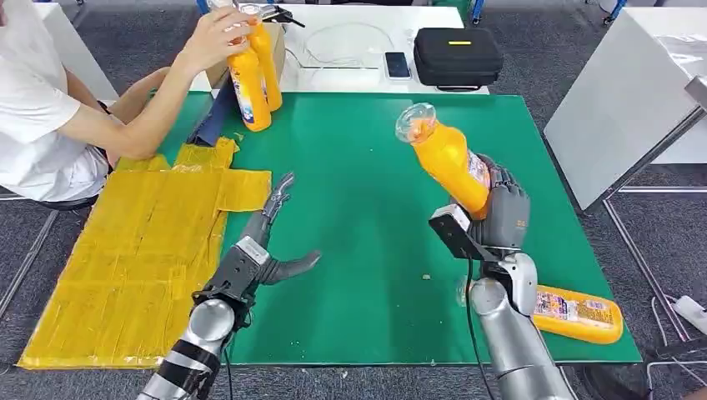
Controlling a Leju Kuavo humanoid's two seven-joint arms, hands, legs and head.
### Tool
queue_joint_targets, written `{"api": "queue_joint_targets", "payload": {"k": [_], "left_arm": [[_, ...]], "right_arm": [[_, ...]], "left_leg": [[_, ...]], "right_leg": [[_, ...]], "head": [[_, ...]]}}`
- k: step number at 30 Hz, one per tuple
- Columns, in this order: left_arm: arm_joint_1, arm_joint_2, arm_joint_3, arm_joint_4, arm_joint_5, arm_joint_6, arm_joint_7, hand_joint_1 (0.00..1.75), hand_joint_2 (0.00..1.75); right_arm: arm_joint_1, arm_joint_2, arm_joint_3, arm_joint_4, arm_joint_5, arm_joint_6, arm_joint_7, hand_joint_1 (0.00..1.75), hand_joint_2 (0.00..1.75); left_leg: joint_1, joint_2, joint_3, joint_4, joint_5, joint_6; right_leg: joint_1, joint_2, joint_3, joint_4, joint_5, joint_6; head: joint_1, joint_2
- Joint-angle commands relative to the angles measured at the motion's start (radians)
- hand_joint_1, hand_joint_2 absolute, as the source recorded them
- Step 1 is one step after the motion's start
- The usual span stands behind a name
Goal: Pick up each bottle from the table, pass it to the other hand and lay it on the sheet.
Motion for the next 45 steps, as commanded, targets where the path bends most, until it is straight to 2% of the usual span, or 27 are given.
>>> {"api": "queue_joint_targets", "payload": {"k": [1, 3, 4, 6, 7, 18, 24, 27, 36, 45], "left_arm": [[-0.039, 0.005, -0.018, 0.068, 0.015, -0.016, 0.009, 0.0, 1.75], [-0.04, 0.002, -0.023, 0.063, 0.022, -0.028, 0.01, 0.0, 1.75], [-0.042, 0.002, -0.027, 0.063, 0.026, -0.036, 0.01, 0.0, 1.75], [-0.055, -0.003, -0.039, 0.07, 0.029, -0.045, 0.011, 0.0, 1.75], [-0.063, -0.005, -0.043, 0.075, 0.03, -0.047, 0.012, 0.0, 1.75], [-0.065, -0.006, -0.044, 0.078, 0.031, -0.048, 0.013, 0.0, 1.75], [-0.087, -0.011, -0.049, 0.09, 0.074, -0.082, 0.02, 0.0, 1.75], [-0.1, -0.014, -0.049, 0.102, 0.087, -0.089, 0.026, 0.0, 1.75], [-0.122, -0.018, -0.051, 0.131, 0.131, -0.118, 0.025, 0.0, 1.75], [-0.124, -0.017, -0.049, 0.138, 0.157, -0.137, 0.027, 0.0, 1.75]], "right_arm": [[0.056, 0.085, 0.011, -0.138, -0.237, 0.185, -0.095, 1.75, 1.75], [0.068, 0.108, 0.055, -0.124, -0.251, 0.216, -0.1, 1.75, 1.75], [0.065, 0.116, 0.076, -0.103, -0.243, 0.218, -0.103, 1.75, 1.75], [0.037, 0.132, 0.114, -0.027, -0.235, 0.227, -0.099, 1.75, 1.75], [0.024, 0.14, 0.123, 0.004, -0.239, 0.228, -0.102, 1.75, 1.75], [0.017, 0.135, 0.122, 0.013, -0.237, 0.225, -0.102, 1.75, 1.75], [-0.022, 0.198, 0.218, 0.187, -0.222, 0.276, -0.112, 1.75, 1.75], [-0.03, 0.217, 0.26, 0.256, -0.182, 0.224, -0.117, 1.75, 1.75], [-0.051, 0.245, 0.29, 0.404, -0.189, 0.213, -0.139, 1.75, 1.75], [-0.046, 0.264, 0.318, 0.435, -0.171, 0.194, -0.16, 1.75, 1.75]], "left_leg": [[0.001, -0.004, 0.006, 0.002, -0.004, -0.005], [0.002, -0.003, 0.009, 0.003, -0.006, -0.006], [0.001, 0.0, 0.003, 0.0, -0.002, -0.003], [0.002, 0.001, 0.006, 0.001, -0.004, -0.005], [0.001, 0.002, 0.003, 0.0, -0.002, -0.003], [0.001, 0.0, 0.002, 0.0, -0.001, -0.002], [0.001, 0.002, 0.003, 0.0, -0.002, -0.003], [0.002, 0.002, 0.005, 0.0, -0.003, -0.004], [0.002, 0.0, 0.003, 0.0, -0.002, -0.003], [0.002, -0.001, 0.003, 0.0, -0.002, -0.003]], "right_leg": [[0.0, 0.001, 0.006, 0.002, -0.004, -0.003], [0.001, 0.003, 0.008, 0.003, -0.005, -0.004], [0.001, 0.002, 0.003, 0.0, -0.001, -0.002], [0.001, 0.004, 0.006, 0.001, -0.003, -0.003], [0.001, 0.004, 0.002, 0.0, -0.001, -0.002], [0.0, 0.002, 0.001, 0.0, -0.001, -0.002], [0.001, 0.004, 0.002, 0.0, -0.001, -0.002], [0.001, 0.004, 0.004, 0.001, -0.002, -0.003], [0.001, 0.002, 0.003, 0.0, -0.001, -0.002], [0.001, 0.001, 0.002, 0.001, -0.002, -0.003]], "head": [[0.0, 0.0], [0.0, 0.0], [0.001, 0.0], [0.0, 0.0], [0.0, 0.0], [0.001, 0.0], [0.0, 0.0], [0.0, 0.0], [0.0, 0.0], [0.0, 0.0]]}}
